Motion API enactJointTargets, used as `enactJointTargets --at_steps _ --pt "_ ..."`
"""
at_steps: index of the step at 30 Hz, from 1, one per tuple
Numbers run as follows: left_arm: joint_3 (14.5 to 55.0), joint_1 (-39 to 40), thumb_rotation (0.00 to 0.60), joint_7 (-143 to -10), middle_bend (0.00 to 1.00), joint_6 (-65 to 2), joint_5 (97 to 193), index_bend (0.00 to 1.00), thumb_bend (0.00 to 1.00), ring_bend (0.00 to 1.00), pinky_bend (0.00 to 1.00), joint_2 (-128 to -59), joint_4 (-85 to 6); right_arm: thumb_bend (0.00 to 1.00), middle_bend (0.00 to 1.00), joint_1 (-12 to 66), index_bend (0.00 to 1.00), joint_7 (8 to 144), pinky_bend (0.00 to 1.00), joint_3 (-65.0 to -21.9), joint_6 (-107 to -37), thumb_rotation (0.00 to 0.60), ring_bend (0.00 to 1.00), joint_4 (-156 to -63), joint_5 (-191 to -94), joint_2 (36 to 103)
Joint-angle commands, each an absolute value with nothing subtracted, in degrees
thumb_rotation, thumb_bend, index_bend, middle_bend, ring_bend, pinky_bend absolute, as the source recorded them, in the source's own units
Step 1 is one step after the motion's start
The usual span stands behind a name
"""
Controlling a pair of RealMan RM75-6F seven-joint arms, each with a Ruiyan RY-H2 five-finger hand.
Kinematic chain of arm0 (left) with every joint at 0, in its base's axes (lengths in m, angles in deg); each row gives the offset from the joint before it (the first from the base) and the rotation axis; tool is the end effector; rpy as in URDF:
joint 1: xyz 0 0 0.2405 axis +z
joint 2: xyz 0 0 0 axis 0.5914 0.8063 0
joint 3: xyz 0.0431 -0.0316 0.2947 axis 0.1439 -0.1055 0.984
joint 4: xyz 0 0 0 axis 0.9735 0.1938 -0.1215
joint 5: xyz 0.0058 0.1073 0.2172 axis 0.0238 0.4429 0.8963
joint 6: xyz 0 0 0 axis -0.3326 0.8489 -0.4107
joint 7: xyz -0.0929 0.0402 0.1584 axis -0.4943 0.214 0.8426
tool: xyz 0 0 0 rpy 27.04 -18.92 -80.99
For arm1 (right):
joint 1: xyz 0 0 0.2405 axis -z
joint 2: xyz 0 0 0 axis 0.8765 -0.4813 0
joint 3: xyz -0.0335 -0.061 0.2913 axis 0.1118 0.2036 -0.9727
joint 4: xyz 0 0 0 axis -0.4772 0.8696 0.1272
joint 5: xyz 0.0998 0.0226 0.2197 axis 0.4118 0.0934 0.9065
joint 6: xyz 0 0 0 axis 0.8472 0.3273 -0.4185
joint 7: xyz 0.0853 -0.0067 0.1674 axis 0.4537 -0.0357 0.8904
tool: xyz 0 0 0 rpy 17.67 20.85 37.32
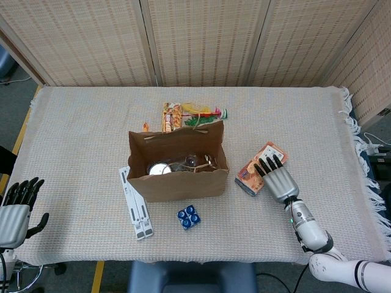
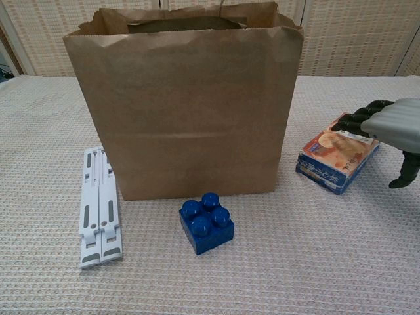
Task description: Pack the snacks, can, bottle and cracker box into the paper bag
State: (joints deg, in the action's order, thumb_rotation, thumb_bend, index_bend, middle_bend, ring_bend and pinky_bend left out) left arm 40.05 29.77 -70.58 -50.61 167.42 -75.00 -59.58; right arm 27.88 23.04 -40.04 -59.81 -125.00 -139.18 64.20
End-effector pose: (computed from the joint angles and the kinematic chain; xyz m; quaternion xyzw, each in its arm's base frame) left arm -0.3621 0.2413 0.1424 -0.6120 -0.3643 -0.3537 0.6064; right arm -0.2756 -0.3836 -0.0110 0.8140 -0.2289 0.1347 0.5166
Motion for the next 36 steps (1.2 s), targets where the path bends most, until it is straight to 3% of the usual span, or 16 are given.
enactJointTargets --at_steps 1,16,18,19,20,21,22,25,31,36 --pt "40.0 29.8 0.600 -70.5 0.00 -50.6 167.4 0.02 0.38 0.00 0.00 -75.0 -59.6 0.00 0.00 25.4 0.00 23.6 0.00 -40.6 -57.8 0.600 0.00 -122.1 -136.4 64.9" --pt "40.1 29.7 0.600 -71.3 0.00 -50.4 167.5 0.02 0.38 0.00 0.00 -74.9 -59.4 0.00 0.00 17.1 0.00 18.4 0.00 -39.9 -56.2 0.600 0.00 -111.1 -126.4 75.5" --pt "40.1 29.7 0.600 -71.5 0.00 -50.4 167.5 0.02 0.38 0.00 0.00 -74.8 -59.3 0.03 0.07 16.6 0.02 18.8 0.01 -39.9 -56.6 0.600 0.03 -111.3 -125.9 76.0" --pt "40.1 29.7 0.600 -71.6 0.00 -50.3 167.6 0.02 0.38 0.00 0.00 -74.8 -59.3 0.07 0.18 16.5 0.10 19.4 0.07 -39.7 -56.9 0.600 0.13 -111.5 -126.5 76.0" --pt "40.1 29.7 0.600 -71.7 0.00 -50.3 167.6 0.02 0.38 0.00 0.00 -74.8 -59.3 0.11 0.32 16.5 0.25 20.2 0.19 -39.3 -57.0 0.600 0.27 -111.9 -127.7 75.6" --pt "40.1 29.7 0.600 -71.7 0.00 -50.3 167.6 0.02 0.38 0.00 0.00 -74.8 -59.3 0.13 0.39 16.7 0.34 20.9 0.28 -39.0 -57.2 0.600 0.36 -112.4 -128.7 75.2" --pt "40.1 29.7 0.600 -71.7 0.00 -50.3 167.6 0.02 0.38 0.00 0.00 -74.8 -59.3 0.16 0.48 16.9 0.47 21.6 0.44 -38.7 -57.4 0.600 0.49 -113.1 -129.6 74.6" --pt "40.1 29.6 0.600 -71.7 0.00 -50.3 167.6 0.02 0.38 0.00 0.00 -74.8 -59.3 0.19 0.57 17.8 0.58 24.1 0.64 -37.7 -58.8 0.600 0.61 -116.6 -132.7 71.5" --pt "40.2 29.7 0.600 -71.5 0.00 -50.4 167.7 0.02 0.38 0.00 0.00 -74.8 -59.4 0.19 0.58 21.2 0.59 30.1 0.65 -37.6 -66.2 0.600 0.61 -127.4 -140.7 62.0" --pt "40.1 29.7 0.600 -71.1 0.00 -50.5 167.6 0.02 0.38 0.00 0.00 -74.9 -59.5 0.19 0.58 23.5 0.59 32.5 0.65 -40.5 -74.4 0.600 0.61 -135.5 -145.5 53.8"
